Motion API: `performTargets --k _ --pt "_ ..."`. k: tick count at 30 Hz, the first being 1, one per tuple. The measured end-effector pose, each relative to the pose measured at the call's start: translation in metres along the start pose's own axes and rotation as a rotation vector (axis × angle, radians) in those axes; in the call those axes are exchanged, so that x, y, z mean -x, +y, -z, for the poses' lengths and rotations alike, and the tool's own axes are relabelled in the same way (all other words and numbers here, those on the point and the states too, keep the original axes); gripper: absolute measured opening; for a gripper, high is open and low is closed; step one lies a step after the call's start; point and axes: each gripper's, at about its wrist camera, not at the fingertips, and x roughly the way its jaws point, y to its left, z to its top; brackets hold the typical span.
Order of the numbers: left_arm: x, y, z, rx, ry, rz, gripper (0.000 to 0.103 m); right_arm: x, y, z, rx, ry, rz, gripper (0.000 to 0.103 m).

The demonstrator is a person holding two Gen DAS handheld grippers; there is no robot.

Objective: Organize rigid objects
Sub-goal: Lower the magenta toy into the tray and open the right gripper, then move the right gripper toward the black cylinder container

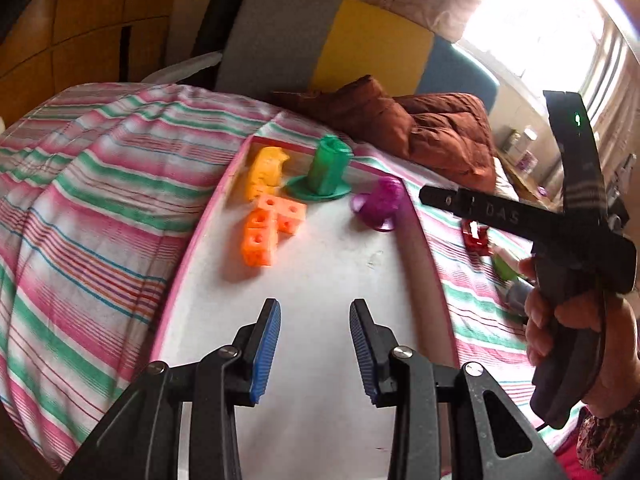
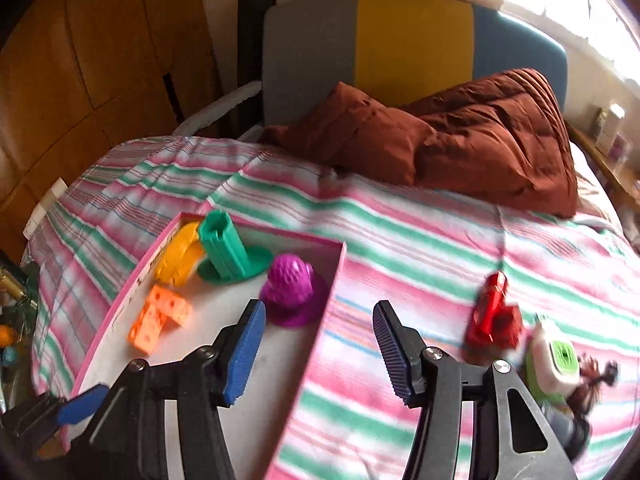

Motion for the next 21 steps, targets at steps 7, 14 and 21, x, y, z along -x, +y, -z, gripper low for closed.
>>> performTargets --k 7,14,21 --pt "0.006 -0.024 0.006 -0.079 -0.014 0.020 0.036 0.028 -0.013 0.031 -0.023 0.013 0.010 0.057" --pt "0.009 -0.046 0.015 -0.138 0.000 0.052 0.036 0.047 -0.032 0.073 -0.049 0.064 0.046 0.057" --pt "0.014 -0.075 0.031 -0.235 0.014 0.100 0.036 0.072 -0.080 0.119 -0.120 0.082 0.108 0.057"
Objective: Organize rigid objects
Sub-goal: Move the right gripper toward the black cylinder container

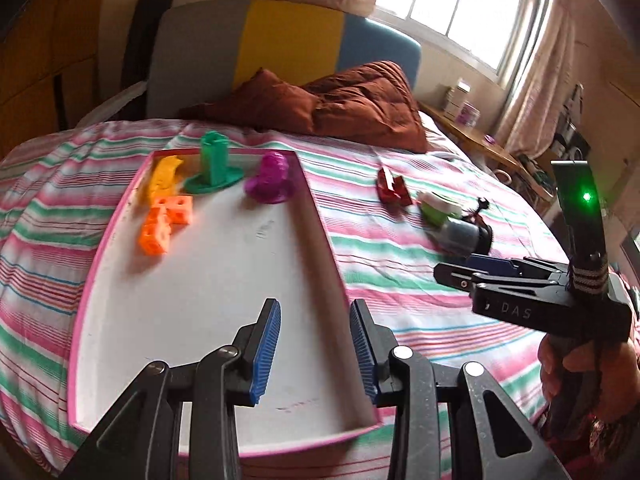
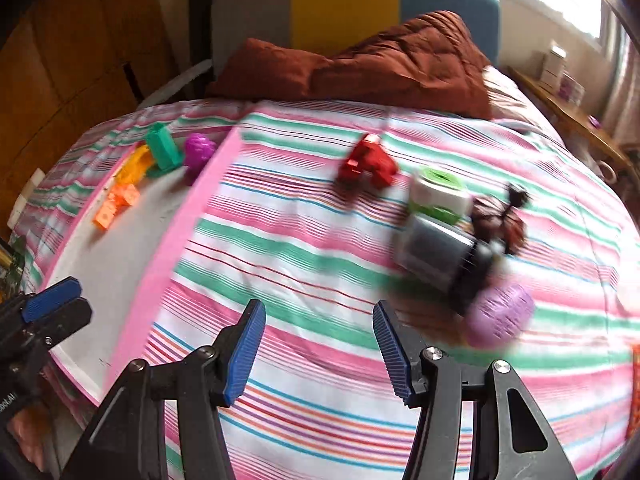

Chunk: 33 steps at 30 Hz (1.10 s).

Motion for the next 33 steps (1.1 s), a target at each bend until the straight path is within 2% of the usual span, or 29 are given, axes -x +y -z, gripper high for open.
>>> performTargets --k 8,12,18,23,26,29,33 --pt "0.003 -0.030 0.015 -0.061 0.015 0.042 0.036 0.023 -0.075 0.003 -0.168 -0.123 0.034 0.057" --pt "0.005 -0.039 0.019 -0.081 0.019 0.042 0.036 0.013 -0.094 -0.011 -0.236 -0.120 0.053 0.057" --pt "0.006 -0.041 0.022 -0.085 0.023 0.034 0.036 -0.004 -0.108 -0.023 -0.237 -0.097 0.128 0.057" --pt "0.008 -0.042 0.021 -0.081 0.019 0.031 0.036 0.005 -0.137 -0.013 -0.295 -0.110 0.149 0.058" --pt "0.006 -0.045 0.021 -0.084 0.023 0.037 0.036 0.008 -0.156 -0.004 -0.336 -0.081 0.166 0.059" --pt "0.004 -0.052 0.022 -0.100 0.030 0.043 0.036 0.006 -0.169 0.006 -0.350 -0.041 0.158 0.059" --pt "0.001 -0.063 0.024 -0.128 0.044 0.051 0.036 0.015 -0.178 0.014 -0.359 -0.051 0.132 0.059"
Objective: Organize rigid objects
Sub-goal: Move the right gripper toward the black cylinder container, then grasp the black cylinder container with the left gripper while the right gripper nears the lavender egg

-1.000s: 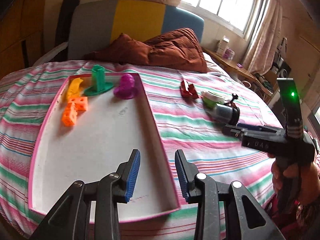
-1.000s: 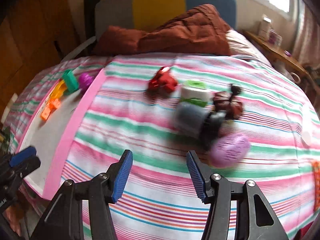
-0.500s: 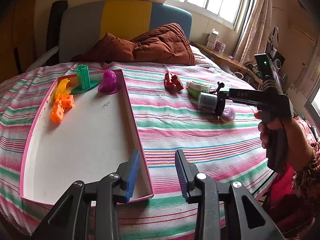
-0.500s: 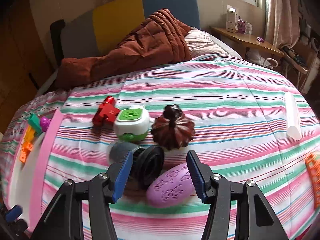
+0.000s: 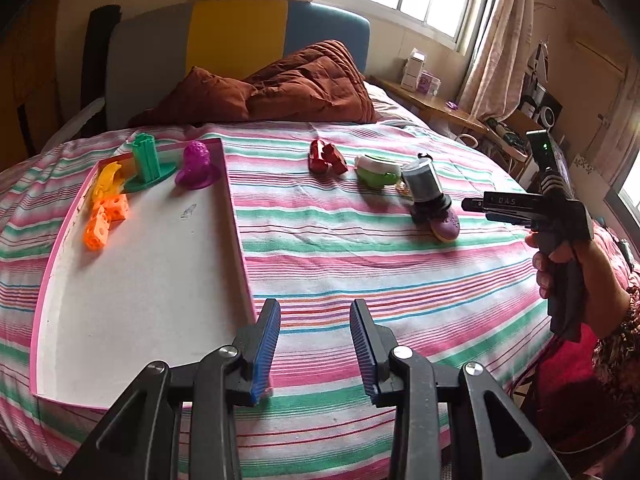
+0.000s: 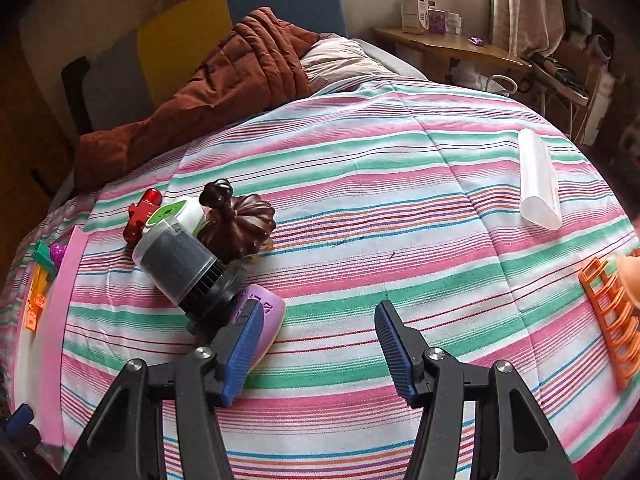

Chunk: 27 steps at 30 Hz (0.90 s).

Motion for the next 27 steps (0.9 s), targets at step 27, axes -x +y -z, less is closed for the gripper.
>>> performTargets --k 27 --pt "-0.033 -0.041 -0.036 -0.001 0.039 0.037 0.036 -0.025 -0.007 0.011 0.144 0.126 0.001 0.026"
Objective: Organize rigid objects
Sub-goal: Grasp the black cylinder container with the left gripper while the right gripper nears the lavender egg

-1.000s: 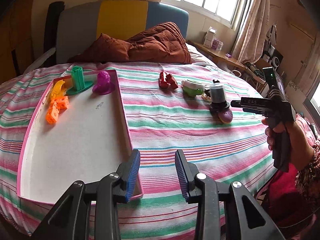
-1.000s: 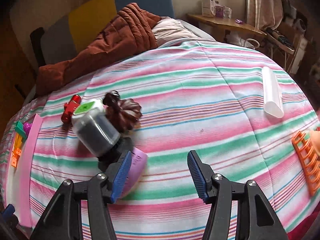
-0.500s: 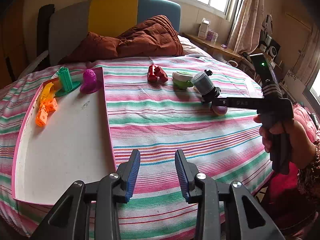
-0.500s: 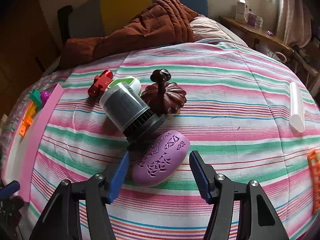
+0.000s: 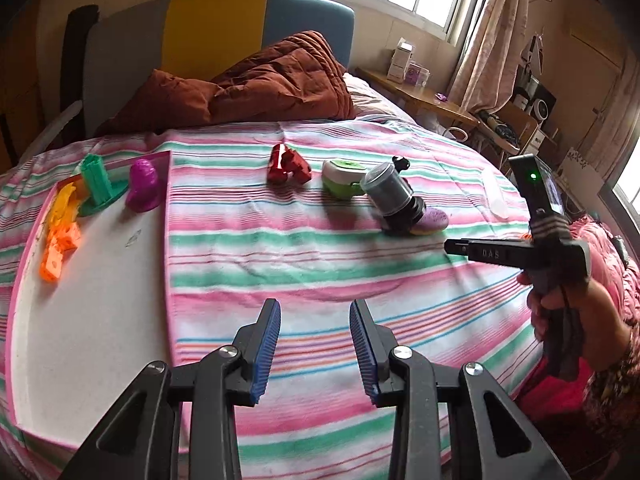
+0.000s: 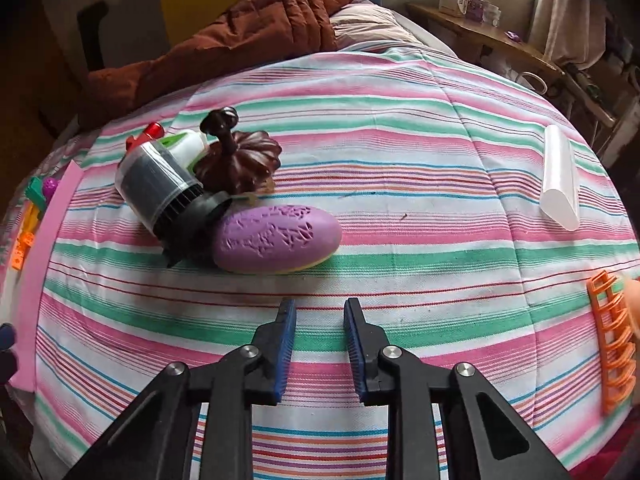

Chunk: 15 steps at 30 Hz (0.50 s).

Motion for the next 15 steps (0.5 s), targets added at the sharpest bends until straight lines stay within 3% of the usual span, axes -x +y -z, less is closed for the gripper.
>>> performTargets --k 1,2,4,7,10,15 --pt "-0.004 -0.002 -0.004 0.005 0.001 0.004 0.036 0.004 0.002 -0.002 0.014 -0.028 -0.002 0.033" --pt "-0.007 -0.004 -0.008 0.011 0.005 0.006 0.036 0.008 0.006 -0.005 0.050 -0.061 0.002 0.048" --pt "-0.012 -0.006 -0.015 0.023 0.009 0.008 0.036 0.014 0.015 -0.008 0.119 -0.129 0.036 0.061" --pt "-0.016 -0.008 -0.020 0.032 0.008 0.002 0.036 0.011 0.029 -0.022 0.199 -0.141 0.016 0.062" --pt "-0.016 -0.008 -0.020 0.036 0.013 -0.012 0.036 -0.006 0.040 -0.033 0.290 -0.069 -0.033 0.063" --pt "-0.016 -0.007 -0.017 0.049 0.020 -0.020 0.036 -0.024 0.053 -0.031 0.433 -0.007 0.045 0.069"
